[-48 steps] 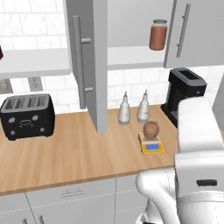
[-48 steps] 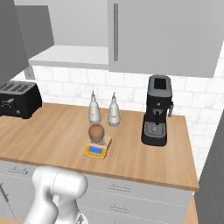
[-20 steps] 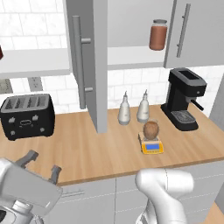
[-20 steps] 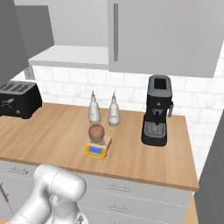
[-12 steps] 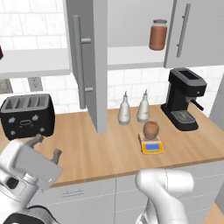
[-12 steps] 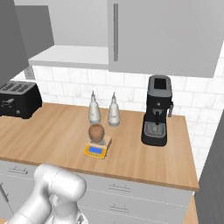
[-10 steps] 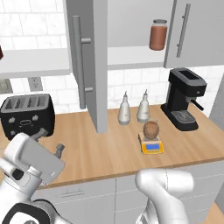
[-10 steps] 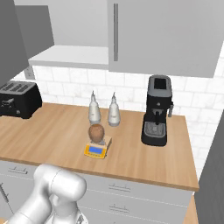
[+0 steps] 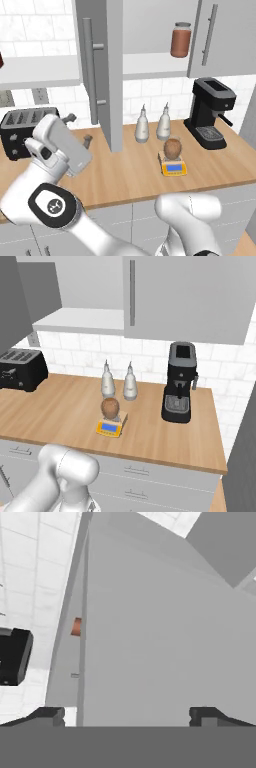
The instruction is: Pick the honey bottle and place it on the digital scale for weighing, and close the cabinet.
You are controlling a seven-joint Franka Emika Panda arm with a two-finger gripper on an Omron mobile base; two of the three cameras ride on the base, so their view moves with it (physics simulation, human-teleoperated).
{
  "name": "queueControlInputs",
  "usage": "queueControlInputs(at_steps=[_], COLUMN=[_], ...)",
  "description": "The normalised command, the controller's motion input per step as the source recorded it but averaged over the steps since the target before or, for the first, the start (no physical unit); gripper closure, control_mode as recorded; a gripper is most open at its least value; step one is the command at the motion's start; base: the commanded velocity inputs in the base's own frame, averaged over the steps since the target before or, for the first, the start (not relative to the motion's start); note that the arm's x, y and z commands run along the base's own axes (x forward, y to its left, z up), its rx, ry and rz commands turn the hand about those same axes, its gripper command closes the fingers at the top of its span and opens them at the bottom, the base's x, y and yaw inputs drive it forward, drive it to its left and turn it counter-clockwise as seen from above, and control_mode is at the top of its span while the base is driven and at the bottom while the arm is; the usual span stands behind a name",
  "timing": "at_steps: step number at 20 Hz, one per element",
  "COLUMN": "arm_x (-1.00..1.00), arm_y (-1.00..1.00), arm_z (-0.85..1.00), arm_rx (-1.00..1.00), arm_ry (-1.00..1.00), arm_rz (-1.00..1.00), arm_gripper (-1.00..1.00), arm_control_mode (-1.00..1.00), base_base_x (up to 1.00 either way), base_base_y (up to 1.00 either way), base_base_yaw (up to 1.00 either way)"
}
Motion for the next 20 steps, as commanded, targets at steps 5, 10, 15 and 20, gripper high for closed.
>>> queueControlInputs(at_steps=[5, 10, 15, 20], arm_x=[0.31, 0.41, 0.37, 0.95], arm_y=[-0.14, -0.55, -0.79, -1.0], arm_z=[0.64, 0.55, 0.49, 0.17], arm_rx=[0.0, 0.0, 0.01, 0.04], arm_ry=[0.0, 0.02, 0.01, 0.23], arm_rz=[-0.14, -0.15, -0.13, -0.04], arm_gripper=[-1.0, -1.0, -1.0, -1.0], arm_control_mode=[-1.0, -1.0, -1.0, -1.0], base_base_x=[0.0, 0.0, 0.0, 0.0], base_base_y=[0.0, 0.0, 0.0, 0.0], base_base_yaw=[0.0, 0.0, 0.0, 0.0])
